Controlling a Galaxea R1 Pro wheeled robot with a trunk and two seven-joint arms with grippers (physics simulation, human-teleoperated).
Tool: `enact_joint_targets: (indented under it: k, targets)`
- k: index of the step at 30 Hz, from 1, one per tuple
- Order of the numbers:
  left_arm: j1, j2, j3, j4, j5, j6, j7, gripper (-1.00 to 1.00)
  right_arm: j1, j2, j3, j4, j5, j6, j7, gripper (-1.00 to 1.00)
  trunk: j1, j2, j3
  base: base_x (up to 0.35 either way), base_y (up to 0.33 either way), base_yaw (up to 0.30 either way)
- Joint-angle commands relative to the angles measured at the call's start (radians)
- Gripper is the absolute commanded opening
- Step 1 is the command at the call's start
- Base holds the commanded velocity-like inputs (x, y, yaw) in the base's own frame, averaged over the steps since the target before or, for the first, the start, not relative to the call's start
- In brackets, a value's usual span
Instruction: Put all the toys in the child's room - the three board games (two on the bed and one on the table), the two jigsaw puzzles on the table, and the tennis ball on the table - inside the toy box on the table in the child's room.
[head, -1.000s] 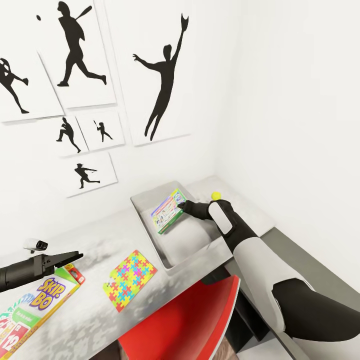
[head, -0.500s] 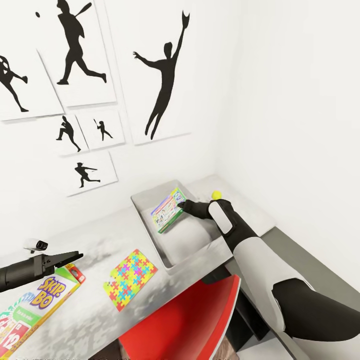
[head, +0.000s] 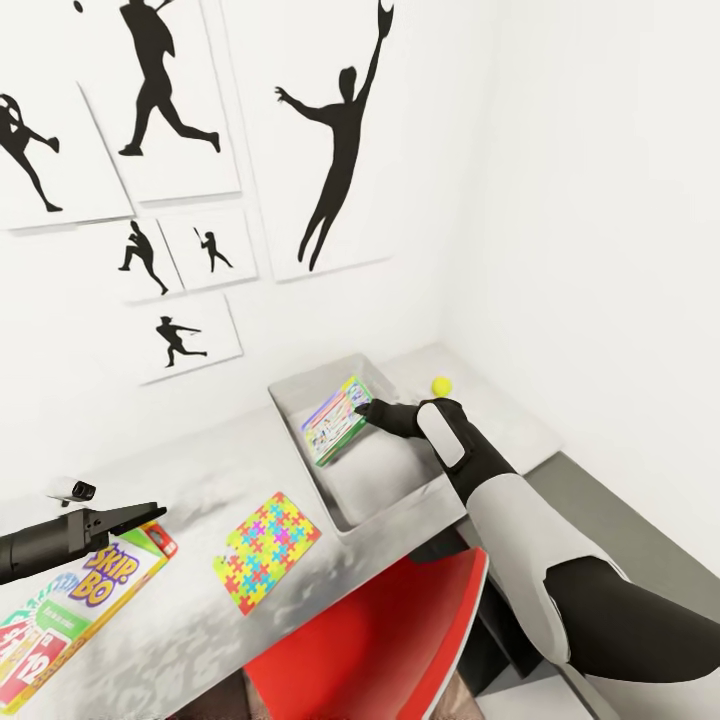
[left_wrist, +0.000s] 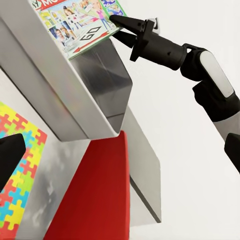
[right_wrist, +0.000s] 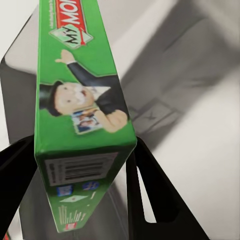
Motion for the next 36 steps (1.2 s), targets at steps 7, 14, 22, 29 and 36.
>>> enact_joint_targets:
  k: [7, 14, 22, 29, 36]
  targets:
    - [0.0, 0.0, 0.0, 0.0, -0.001, 0.011, -0.004, 1.0, -0.001, 0.0, 0.001, -0.001, -0.008, 0.001, -0.006, -1.0, 0.001, -0.002, -0.012, 0.0, 0.0, 0.068]
    - [-0.001, 0.001, 0.0, 0.0, -0.001, 0.011, -0.004, 1.0, 0.0, 0.0, 0.001, -0.001, -0.008, -0.005, -0.005, -1.0, 0.001, -0.002, -0.015, 0.0, 0.0, 0.014]
    - [0.0, 0.002, 0.0, 0.0, -0.001, 0.011, -0.004, 1.0, 0.0, 0.0, 0.001, -0.001, -0.008, -0.018, -0.005, -1.0, 0.001, -0.002, -0.015, 0.0, 0.0, 0.0]
    - [-0.001, 0.002, 0.0, 0.0, -0.001, 0.011, -0.004, 1.0, 0.0, 0.0, 0.001, -0.001, -0.008, -0.019, -0.007, 1.0, 0.001, -0.002, -0.015, 0.0, 0.0, 0.0]
    - [-0.001, 0.002, 0.0, 0.0, -0.001, 0.011, -0.004, 1.0, 0.0, 0.0, 0.001, 0.0, -0.007, -0.019, -0.007, 1.0, 0.001, -0.002, -0.015, 0.0, 0.0, 0.0]
